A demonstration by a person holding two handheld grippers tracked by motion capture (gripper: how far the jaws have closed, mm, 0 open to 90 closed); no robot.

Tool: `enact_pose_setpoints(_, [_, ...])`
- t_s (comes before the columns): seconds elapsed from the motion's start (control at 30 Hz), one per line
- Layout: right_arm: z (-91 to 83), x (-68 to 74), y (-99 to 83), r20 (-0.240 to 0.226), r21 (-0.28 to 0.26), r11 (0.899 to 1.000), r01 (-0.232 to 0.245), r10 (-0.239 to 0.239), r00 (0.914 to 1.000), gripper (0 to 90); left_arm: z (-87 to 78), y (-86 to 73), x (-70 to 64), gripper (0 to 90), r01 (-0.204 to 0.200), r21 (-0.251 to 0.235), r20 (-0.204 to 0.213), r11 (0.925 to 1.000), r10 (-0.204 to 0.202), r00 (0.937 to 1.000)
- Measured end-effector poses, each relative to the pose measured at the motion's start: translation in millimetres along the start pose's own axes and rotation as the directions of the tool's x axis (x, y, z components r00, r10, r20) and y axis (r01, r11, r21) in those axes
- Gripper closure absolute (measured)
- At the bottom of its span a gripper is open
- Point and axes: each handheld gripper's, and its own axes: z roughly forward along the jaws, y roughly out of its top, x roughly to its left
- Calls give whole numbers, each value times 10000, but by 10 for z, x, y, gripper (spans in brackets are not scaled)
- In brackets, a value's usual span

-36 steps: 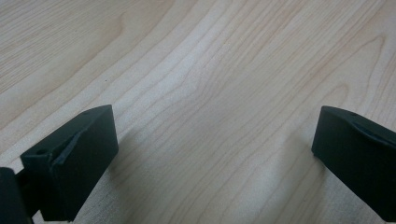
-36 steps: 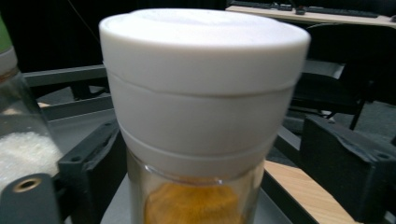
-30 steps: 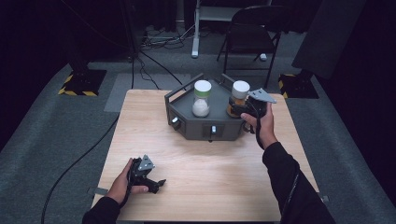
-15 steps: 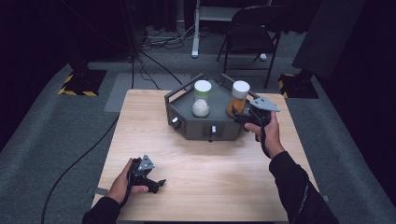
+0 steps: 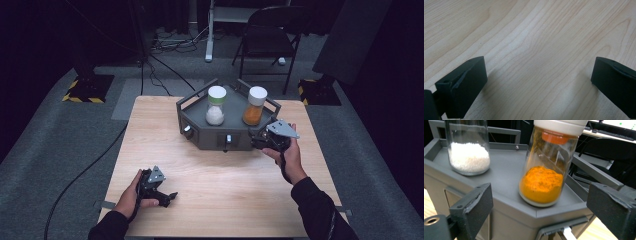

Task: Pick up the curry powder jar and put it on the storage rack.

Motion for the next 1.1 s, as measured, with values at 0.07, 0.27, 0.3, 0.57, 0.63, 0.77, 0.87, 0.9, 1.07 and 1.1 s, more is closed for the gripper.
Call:
enact_pose_setpoints(0.07, [-33,-6,-36,-127,-2,10000,51,-51,9999,57,0,0,0,3,1,-1,-2,10000,-1,10000])
enact_pose_setpoints(0.27, [-124,19,-173,-277,-172,9997,143,-148,9995,50,0,0,-1,3,1,-2,-3,10000,-1,10000])
enact_pose_setpoints(0.3, [-134,14,-185,-405,-132,9998,171,-176,9990,47,0,0,-1,2,-3,-2,-6,10000,3,10000])
enact_pose_setpoints(0.57, [-204,78,-345,-773,-138,9990,418,-427,9961,46,0,0,-1,3,-4,-2,-6,10000,4,10000])
enact_pose_setpoints(0.63, [-215,87,-371,-888,-71,9989,454,-458,9950,46,0,-1,-1,3,-7,-5,-5,10000,7,10000])
enact_pose_setpoints(0.77, [-232,97,-426,-1186,179,9982,568,-543,9915,46,0,-1,0,2,-5,-5,-1,10000,5,10000])
enact_pose_setpoints(0.87, [-244,96,-474,-1398,366,9973,645,-588,9884,47,0,0,-1,3,-4,-3,-6,10000,4,10000])
enact_pose_setpoints(0.9, [-249,99,-491,-1448,425,9967,698,-630,9875,46,0,0,-1,3,-1,-2,-3,10000,1,10000])
enact_pose_setpoints(1.07, [-262,87,-547,-1675,770,9930,896,-757,9830,46,0,-1,0,3,-4,-5,-2,10000,4,10000])
enact_pose_setpoints(1.1, [-265,83,-558,-1704,828,9923,924,-773,9823,44,0,-1,0,3,-6,-4,-3,10000,6,10000])
